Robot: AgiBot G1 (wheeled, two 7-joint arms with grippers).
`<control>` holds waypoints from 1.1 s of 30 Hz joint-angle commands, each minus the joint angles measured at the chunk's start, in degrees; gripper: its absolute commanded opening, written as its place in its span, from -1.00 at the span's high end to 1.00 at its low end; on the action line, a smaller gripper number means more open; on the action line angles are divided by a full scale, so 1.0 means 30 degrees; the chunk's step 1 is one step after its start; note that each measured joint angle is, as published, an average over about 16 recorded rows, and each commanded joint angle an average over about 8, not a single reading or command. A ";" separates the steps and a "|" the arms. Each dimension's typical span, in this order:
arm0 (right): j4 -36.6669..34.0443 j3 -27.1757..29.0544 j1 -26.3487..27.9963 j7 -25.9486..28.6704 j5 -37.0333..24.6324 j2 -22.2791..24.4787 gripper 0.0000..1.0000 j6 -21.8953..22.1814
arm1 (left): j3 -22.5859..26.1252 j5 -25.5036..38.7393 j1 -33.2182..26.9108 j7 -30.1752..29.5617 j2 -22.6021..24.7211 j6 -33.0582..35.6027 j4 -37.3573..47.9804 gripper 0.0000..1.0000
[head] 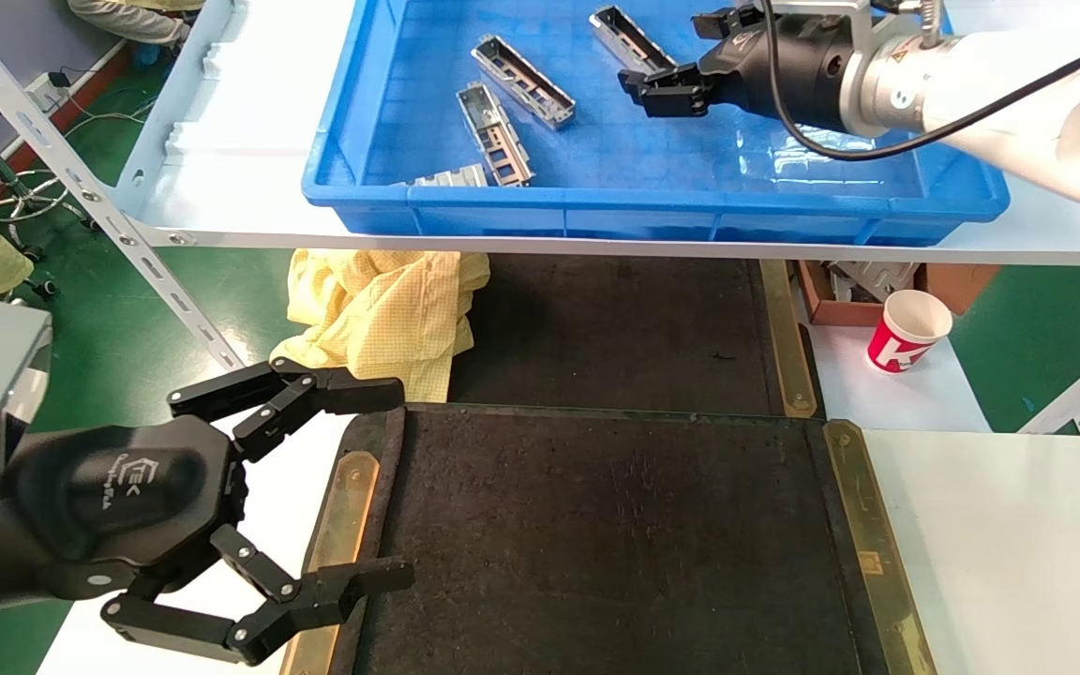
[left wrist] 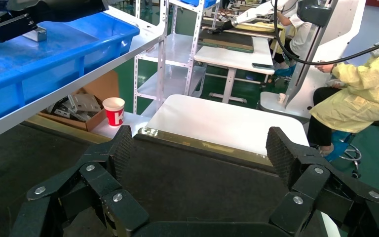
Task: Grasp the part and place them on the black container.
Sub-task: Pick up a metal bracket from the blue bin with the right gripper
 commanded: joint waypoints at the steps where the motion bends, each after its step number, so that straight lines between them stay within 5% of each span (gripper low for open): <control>1: 0.0051 0.0054 -0.0114 0.0054 0.0103 -0.0042 1.00 0.0095 | 0.0000 0.0000 0.0000 0.0000 0.0000 0.0000 0.0000 -1.00; 33: 0.0450 0.0077 -0.0221 -0.0009 0.1040 0.0366 1.00 0.0754 | 0.0001 0.0000 0.0000 0.0000 0.0000 0.0000 0.0000 -1.00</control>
